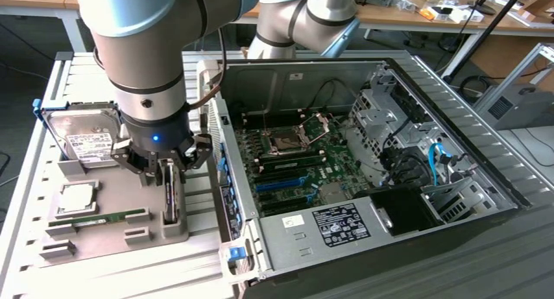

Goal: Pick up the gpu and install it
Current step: 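Pick up the gpu and move the gpu toward the slot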

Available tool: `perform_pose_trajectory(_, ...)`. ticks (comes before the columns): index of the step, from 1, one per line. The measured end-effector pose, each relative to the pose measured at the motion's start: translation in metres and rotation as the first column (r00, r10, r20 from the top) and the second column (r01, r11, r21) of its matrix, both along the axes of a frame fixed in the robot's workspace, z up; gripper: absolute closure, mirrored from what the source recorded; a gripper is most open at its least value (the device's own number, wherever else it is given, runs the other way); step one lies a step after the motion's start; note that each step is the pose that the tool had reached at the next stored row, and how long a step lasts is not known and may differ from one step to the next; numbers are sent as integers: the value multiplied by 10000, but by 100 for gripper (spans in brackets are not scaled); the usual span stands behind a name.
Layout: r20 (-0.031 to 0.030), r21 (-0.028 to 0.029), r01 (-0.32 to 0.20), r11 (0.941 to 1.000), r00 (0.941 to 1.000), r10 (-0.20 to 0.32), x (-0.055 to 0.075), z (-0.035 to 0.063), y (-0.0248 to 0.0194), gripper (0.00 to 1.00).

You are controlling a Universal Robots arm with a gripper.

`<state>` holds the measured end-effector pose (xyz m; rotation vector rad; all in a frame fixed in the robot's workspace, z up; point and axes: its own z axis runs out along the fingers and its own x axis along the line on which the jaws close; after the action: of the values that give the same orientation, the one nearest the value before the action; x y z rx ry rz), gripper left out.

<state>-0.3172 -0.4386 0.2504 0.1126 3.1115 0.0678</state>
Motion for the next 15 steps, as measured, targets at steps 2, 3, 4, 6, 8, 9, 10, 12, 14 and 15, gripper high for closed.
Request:
perform_pose_trajectory(2,-1,-1,-6,10000,10000,6,0,-8,19,58)
perform_pose_trajectory(3,-1,-1,-9,10000,10000,9,0,-13,29,58)
perform_pose_trajectory(4,0,0,-10,10000,10000,10,0,-20,35,58)
perform_pose_trajectory(6,-1,-1,-12,10000,10000,12,0,-41,38,58)
perform_pose_trajectory(8,-2,-2,-11,10000,10000,11,0,-44,38,58)
perform_pose_trajectory(9,-3,-3,-11,10000,10000,11,0,-43,38,58)
perform_pose_trajectory(10,-2,-2,-11,10000,10000,11,0,-44,38,58)
perform_pose_trajectory(12,-1,-1,-11,10000,10000,11,0,-45,38,58)
perform_pose_trajectory(14,-1,-1,-11,10000,10000,11,0,-45,39,58)
perform_pose_trajectory(15,-1,-1,-11,10000,10000,11,0,-45,39,58)
